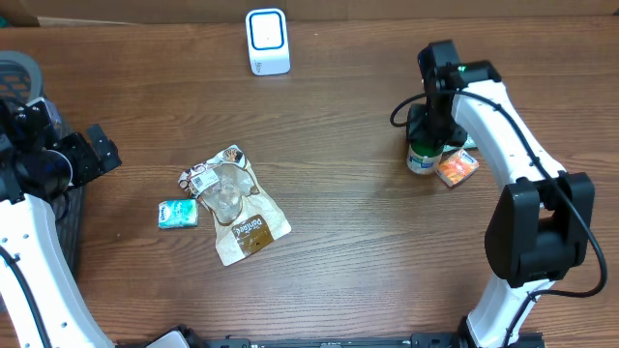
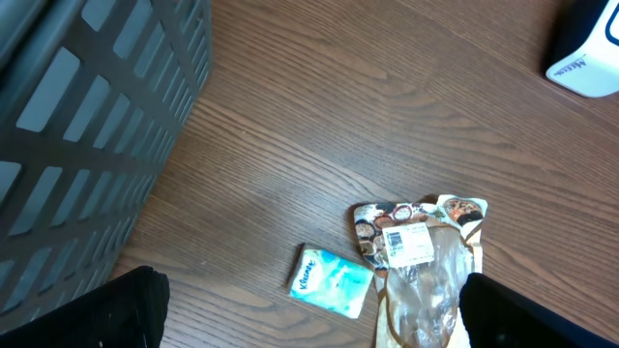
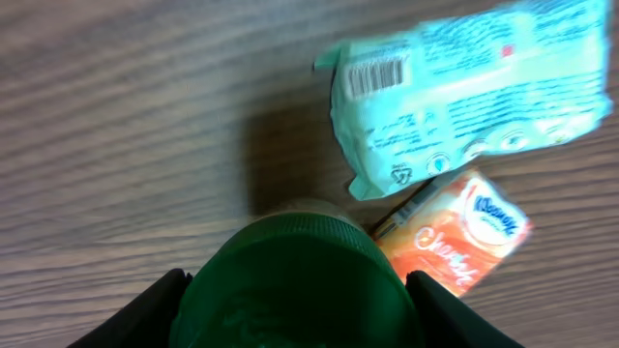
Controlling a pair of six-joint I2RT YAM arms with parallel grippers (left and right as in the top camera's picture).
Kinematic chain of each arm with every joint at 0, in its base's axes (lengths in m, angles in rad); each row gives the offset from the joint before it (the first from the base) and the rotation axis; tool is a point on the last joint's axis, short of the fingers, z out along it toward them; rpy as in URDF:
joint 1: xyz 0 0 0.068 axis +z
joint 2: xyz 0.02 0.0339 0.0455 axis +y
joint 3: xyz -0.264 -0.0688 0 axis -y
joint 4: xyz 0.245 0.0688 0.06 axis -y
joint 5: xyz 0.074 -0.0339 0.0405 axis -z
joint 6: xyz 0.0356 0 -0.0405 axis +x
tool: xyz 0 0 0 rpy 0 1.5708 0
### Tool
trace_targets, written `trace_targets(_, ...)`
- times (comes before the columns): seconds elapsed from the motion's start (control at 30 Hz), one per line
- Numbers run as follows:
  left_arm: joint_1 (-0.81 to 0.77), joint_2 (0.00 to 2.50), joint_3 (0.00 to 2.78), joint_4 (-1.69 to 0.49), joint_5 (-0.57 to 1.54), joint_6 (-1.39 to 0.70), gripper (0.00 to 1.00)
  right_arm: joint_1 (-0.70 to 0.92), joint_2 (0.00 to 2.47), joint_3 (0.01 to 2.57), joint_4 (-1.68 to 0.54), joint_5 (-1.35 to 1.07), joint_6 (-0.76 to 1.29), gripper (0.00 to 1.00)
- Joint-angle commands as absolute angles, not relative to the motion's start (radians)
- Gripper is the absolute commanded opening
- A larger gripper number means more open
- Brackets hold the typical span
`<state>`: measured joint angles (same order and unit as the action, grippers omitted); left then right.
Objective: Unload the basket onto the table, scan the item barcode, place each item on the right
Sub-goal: 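Carry the jar right and set it down beside the packets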
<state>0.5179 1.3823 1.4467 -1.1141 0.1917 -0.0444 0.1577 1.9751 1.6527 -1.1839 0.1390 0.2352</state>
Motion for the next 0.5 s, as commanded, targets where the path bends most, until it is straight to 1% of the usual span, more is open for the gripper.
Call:
trace_targets(0.0, 0.517, 1.381, 1.46, -1.114, 0.202, -0.022, 1.0, 0.157, 1.935, 1.808, -1.251, 0.105, 0.238, 0.5)
trace_targets(0.03, 0.517, 1.381, 1.46, -1.114, 0.202, -0.022, 1.0, 0.158, 1.925, 1.891, -1.308, 0.011, 0.212, 0.5)
trace_targets(0.1, 0.517, 1.381, 1.46, -1.114, 0.202, -0.022, 1.0, 0.158, 1.92, 1.959, -1.336, -0.06, 0.178, 0.5)
trace_targets(0.17, 0.517, 1.381, 1.46, -1.114, 0.202, -0.022, 1.0, 0.158, 1.919, 1.979, -1.335, -0.054, 0.178, 0.49)
trace_targets(0.37, 0.517, 1.381, 1.46, -1.114, 0.202, -0.022, 0.99, 0.158, 1.929, 1.916, -1.319, 0.002, 0.179, 0.49)
trace_targets(0.47, 0.517, 1.381, 1.46, -1.114, 0.202, -0.022, 1.0, 0.158, 1.93, 1.799, -1.243, 0.002, 0.214, 0.49)
